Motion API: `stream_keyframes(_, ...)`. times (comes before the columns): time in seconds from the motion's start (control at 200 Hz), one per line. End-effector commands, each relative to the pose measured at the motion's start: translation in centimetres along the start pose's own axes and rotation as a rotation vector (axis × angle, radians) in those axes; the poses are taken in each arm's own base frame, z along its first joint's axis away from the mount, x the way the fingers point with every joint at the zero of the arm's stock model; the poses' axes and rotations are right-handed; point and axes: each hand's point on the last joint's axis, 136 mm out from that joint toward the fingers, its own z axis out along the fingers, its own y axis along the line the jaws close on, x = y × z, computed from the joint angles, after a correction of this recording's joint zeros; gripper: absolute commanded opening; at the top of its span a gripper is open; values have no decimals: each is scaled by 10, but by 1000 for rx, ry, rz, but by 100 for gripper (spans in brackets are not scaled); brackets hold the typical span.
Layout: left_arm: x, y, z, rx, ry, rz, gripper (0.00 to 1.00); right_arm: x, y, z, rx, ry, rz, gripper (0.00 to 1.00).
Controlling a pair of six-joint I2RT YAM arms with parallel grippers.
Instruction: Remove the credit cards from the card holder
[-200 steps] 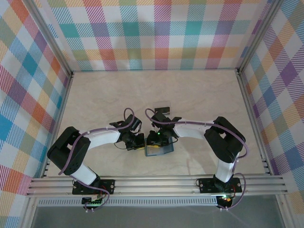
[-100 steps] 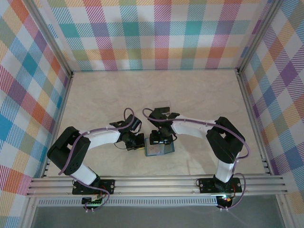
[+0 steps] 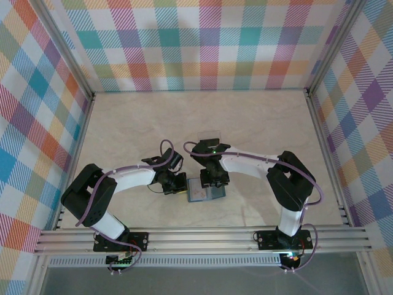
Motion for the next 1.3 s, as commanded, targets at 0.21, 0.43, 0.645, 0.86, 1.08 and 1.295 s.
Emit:
stream_keyframes(0.21, 4, 13, -6, -83, 16, 7, 6, 12, -38, 4, 179, 18, -28, 54)
stream_keyframes(0.43, 1, 6, -7, -69, 18, 19, 6, 12, -44, -1, 203, 12, -31, 55)
stream_keyframes(0.645, -3, -10, -18, -28, 5, 39, 5, 7, -24, -16, 83, -17, -27, 53)
stream_keyframes(0.86, -4, -27, -23, 21, -15, 46, 5, 2, -3, -32, -48, -52, -21, 49)
stream_keyframes(1.08, 0, -33, -18, 45, 8, 51, 5, -3, 25, -48, -216, -83, -24, 39)
stream_keyframes(1.295, 3, -37, -13, 66, 24, 49, 4, 2, 57, -32, -415, 4, 5, 16)
